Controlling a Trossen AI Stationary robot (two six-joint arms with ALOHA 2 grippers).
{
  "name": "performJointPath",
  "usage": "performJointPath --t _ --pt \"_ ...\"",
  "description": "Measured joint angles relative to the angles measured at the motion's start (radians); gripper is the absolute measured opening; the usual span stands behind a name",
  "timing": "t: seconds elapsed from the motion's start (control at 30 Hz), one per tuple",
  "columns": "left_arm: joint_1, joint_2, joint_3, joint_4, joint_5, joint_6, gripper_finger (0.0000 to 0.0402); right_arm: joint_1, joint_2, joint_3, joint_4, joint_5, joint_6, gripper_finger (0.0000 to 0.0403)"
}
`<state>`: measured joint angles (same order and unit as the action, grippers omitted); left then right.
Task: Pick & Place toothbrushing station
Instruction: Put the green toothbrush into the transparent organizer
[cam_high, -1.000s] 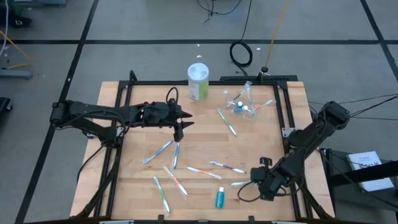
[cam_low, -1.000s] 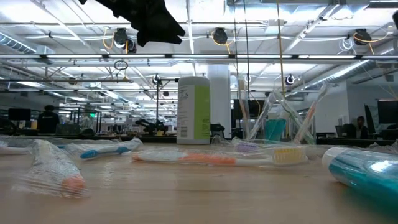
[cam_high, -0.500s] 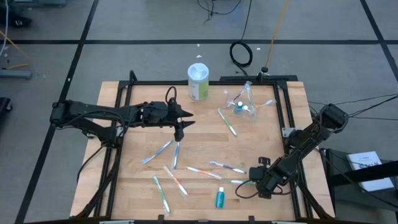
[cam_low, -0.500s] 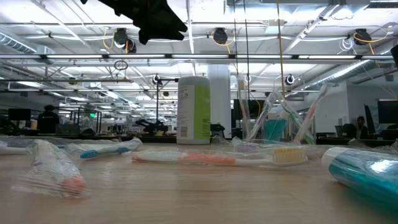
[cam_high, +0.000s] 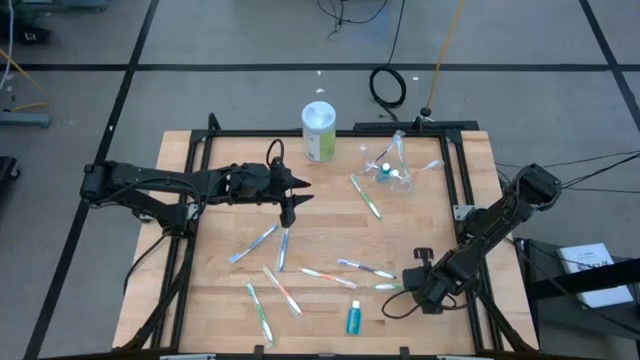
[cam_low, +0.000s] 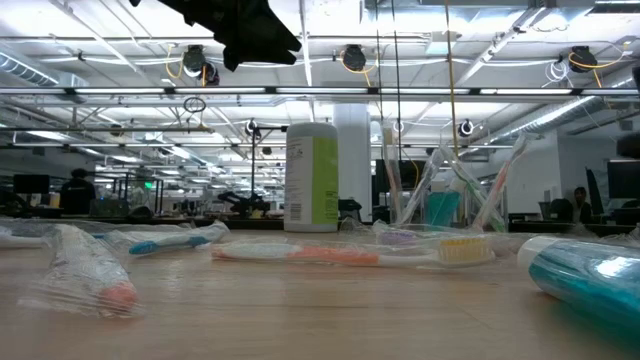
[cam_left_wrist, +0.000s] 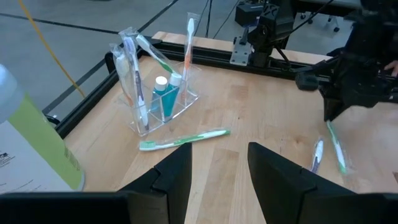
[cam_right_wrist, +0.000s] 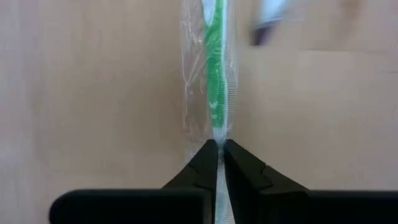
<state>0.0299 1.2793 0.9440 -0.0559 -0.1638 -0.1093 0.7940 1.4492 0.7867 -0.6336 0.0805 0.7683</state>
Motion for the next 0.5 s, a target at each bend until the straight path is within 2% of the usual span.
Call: performJointPath --t 0.3,0.5 --pt "0.000 0.000 0.000 0.000 0.000 0.033 0.0159 -0.111 -0.086 0.170 -0.281 0.119 -0.275 0.0002" --pt "0.000 0.000 0.000 0.005 0.000 0.036 0.0159 -0.242 -0.088 0.331 -0.517 0.310 -0.552 0.0000"
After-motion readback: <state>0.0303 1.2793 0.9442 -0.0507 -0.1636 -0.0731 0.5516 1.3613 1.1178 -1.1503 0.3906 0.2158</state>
